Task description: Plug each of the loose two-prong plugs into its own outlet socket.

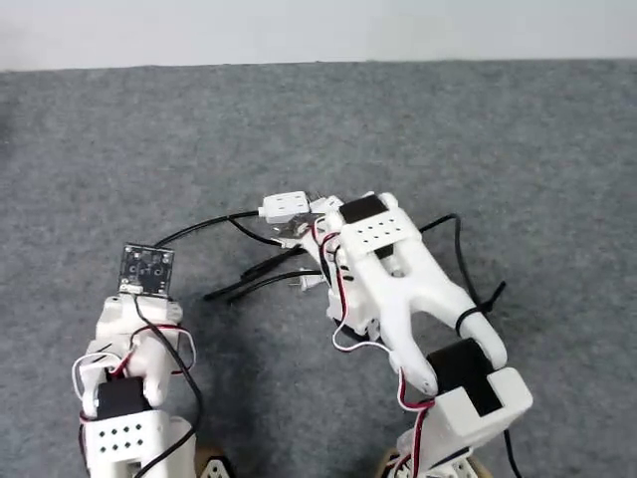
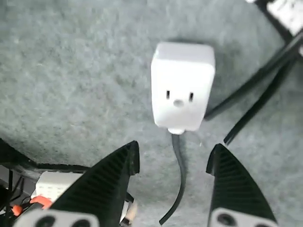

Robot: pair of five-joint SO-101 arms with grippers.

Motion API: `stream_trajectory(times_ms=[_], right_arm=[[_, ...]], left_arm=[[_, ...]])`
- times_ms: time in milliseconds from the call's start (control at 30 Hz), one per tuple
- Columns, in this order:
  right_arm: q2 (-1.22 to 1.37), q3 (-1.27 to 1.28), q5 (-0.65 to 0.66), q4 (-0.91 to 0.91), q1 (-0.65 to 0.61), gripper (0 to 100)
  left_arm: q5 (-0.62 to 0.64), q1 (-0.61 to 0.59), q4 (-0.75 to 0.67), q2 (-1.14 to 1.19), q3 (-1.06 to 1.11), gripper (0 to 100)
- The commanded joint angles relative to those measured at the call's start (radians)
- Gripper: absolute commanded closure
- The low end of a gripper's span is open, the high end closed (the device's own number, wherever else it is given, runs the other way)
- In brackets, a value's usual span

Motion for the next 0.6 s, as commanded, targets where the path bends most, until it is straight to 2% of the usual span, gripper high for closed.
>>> stream_trajectory(times_ms=[0, 100, 200, 367, 567], right_arm=[[-0.041, -0.006, 0.003, -0.012, -0.07, 75.7], [-0.041, -0.005, -0.003, -0.013, -0.154, 75.7], [-0.041, -0.005, -0.058, -0.05, -0.176, 75.7], [-0.039, 0.097, -0.068, -0.188, -0.16, 75.7], [-0.039, 0.203, 0.032, -0.278, -0.076, 75.7]], left_arm=[[0.009, -0.074, -0.038, -0.012, -0.045, 98], [0.009, -0.12, -0.089, -0.012, -0.025, 98], [0.0, -0.143, -0.149, -0.012, 0.013, 98], [0.008, -0.157, -0.215, -0.012, 0.051, 98], [0.008, -0.157, -0.218, -0.012, 0.053, 98]])
